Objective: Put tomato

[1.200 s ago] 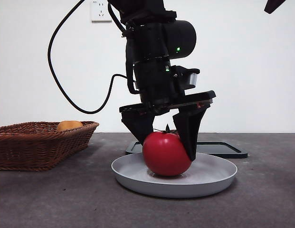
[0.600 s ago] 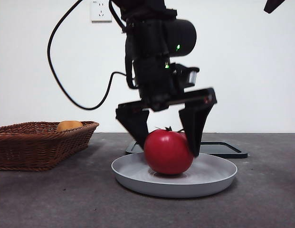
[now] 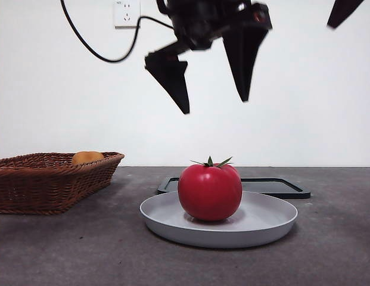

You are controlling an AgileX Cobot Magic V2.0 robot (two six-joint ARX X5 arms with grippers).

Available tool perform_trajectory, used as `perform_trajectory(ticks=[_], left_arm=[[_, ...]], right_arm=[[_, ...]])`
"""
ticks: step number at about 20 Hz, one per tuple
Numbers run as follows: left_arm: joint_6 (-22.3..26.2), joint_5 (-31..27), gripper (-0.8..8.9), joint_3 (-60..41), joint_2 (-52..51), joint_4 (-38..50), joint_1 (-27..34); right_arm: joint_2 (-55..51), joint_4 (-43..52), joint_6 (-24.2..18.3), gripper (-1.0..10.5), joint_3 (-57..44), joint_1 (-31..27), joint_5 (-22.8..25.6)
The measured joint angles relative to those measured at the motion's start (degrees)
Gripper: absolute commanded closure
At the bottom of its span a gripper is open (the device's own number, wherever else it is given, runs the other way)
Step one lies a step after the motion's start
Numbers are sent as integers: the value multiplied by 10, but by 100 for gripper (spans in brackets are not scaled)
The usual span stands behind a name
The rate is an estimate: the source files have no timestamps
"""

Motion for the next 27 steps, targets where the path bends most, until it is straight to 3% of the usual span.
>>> perform_trajectory(ticks=[4, 9, 14, 17, 19, 23, 27], left_arm=[[11, 0, 280, 0, -65, -34, 4], [13, 0, 281, 0, -136, -66, 11], [10, 0, 281, -26, -219, -64, 11], [1, 0, 280, -43, -259, -64, 11], [-5, 0, 280, -97, -294, -62, 11], [-33, -30, 281, -266, -387, 22, 17], [-76, -34, 281, -414, -480, 99, 22]], right_arm=[[46, 19, -3, 379, 0, 0, -5], [136, 62, -17, 379, 14, 0, -45], [263, 61, -54, 377, 108, 2, -45], [343, 48, -74, 299, 172, 5, -45], [395, 31, -87, 294, 208, 13, -44], [471, 18, -98, 294, 256, 41, -40], [525, 17, -100, 280, 291, 66, -4]])
